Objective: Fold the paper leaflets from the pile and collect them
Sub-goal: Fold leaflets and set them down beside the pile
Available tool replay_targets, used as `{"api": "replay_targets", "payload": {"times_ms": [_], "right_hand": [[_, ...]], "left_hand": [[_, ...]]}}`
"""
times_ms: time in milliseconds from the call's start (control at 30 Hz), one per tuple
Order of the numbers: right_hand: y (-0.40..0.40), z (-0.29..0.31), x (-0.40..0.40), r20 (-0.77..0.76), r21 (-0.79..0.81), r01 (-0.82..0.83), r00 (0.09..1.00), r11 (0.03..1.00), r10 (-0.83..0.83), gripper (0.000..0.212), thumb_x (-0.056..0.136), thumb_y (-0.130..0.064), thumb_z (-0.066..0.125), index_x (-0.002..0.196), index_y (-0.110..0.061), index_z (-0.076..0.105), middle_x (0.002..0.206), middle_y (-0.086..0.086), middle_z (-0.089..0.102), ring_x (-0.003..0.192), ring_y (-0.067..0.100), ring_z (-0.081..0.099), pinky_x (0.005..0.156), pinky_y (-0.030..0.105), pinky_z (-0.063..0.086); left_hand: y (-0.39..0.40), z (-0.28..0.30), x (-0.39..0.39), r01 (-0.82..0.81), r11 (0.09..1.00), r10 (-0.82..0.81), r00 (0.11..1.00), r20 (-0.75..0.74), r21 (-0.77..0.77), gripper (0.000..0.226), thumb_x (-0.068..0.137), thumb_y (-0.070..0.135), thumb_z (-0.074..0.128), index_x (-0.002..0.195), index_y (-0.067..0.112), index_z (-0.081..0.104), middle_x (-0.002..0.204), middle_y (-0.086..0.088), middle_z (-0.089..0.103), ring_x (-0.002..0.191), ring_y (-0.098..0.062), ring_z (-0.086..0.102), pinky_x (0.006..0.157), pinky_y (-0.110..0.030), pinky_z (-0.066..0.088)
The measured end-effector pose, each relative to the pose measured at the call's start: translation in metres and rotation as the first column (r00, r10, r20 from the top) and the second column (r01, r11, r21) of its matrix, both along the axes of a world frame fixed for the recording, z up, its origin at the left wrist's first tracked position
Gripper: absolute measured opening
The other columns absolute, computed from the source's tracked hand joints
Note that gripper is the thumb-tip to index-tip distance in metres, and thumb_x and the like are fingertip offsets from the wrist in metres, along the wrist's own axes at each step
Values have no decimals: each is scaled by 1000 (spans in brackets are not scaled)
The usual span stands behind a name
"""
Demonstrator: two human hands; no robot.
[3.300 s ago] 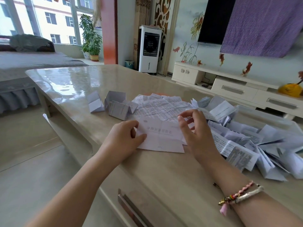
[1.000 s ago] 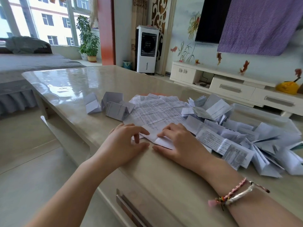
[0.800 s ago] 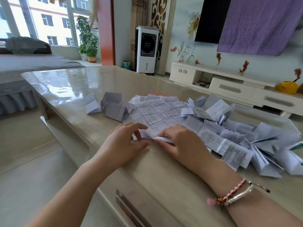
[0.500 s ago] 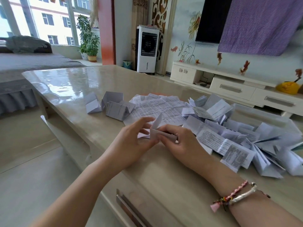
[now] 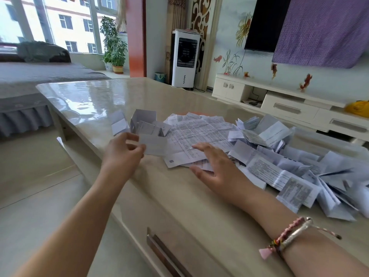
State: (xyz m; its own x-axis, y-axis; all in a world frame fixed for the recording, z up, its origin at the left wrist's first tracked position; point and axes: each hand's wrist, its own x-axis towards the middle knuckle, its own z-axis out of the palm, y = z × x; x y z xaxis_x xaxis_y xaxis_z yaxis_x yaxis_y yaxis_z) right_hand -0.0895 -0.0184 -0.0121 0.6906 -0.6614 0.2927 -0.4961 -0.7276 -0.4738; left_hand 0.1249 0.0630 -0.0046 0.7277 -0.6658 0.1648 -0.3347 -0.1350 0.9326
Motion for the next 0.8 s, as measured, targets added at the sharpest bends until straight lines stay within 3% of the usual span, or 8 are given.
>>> {"api": "replay_targets", "payload": {"times_ms": [67,133,267,433,600,733,800], "right_hand": [[0,-2,4,-129,-14,-19,991,1000,17,60,94,-52,47,148,-36,25,159,-11,17,146,5,4,118,30,9],[-1,-2,6,-207,-15,-2,978,1000,-1,63,93,-59,41,149,-40,18,160,-11,13,147,5,0,121,38,6],[3,4,6,-266,-89,94,957,992,-114,72,87,-70,41,148,-36,23,152,-8,32,142,11,25,120,38,12],[10,12,6,-255,-169,220,932,961,-258,83,80,-76,45,146,-29,29,143,-5,38,131,19,38,108,36,29],[8,8,3,-188,-265,171,956,949,-225,47,90,-58,48,119,-23,60,120,-4,61,111,16,55,106,35,33],[8,5,1,-237,-317,23,966,948,-102,33,95,-45,47,106,-18,65,110,-4,68,107,14,60,116,36,22],[9,5,0,-207,-323,4,975,947,-75,26,94,-36,50,108,-19,65,110,-4,68,106,15,61,112,33,27]], "left_hand": [[-1,-6,13,-64,997,60,996,73,49,16,86,17,67,101,18,61,90,-6,70,73,-20,61,67,-28,45],[-4,-11,17,-74,995,66,991,116,68,23,87,18,67,108,16,59,93,-4,67,80,-22,60,71,-29,44],[-12,-18,12,-89,993,57,939,338,81,34,86,17,66,119,15,55,119,-7,50,93,-29,59,82,-32,44],[-15,-17,-3,5,997,-39,908,418,82,12,91,24,59,101,26,66,111,4,48,86,-21,60,78,-34,47],[-12,-18,-14,5,976,-111,867,486,216,29,85,45,63,109,30,67,117,6,53,117,-23,41,96,-35,38],[-14,-18,-13,-22,970,-111,849,517,244,28,88,42,61,113,30,66,126,7,55,120,-25,39,98,-35,34],[-18,-18,-10,-10,972,-113,856,505,235,27,89,38,62,114,29,66,127,5,56,118,-25,45,98,-36,38]]}}
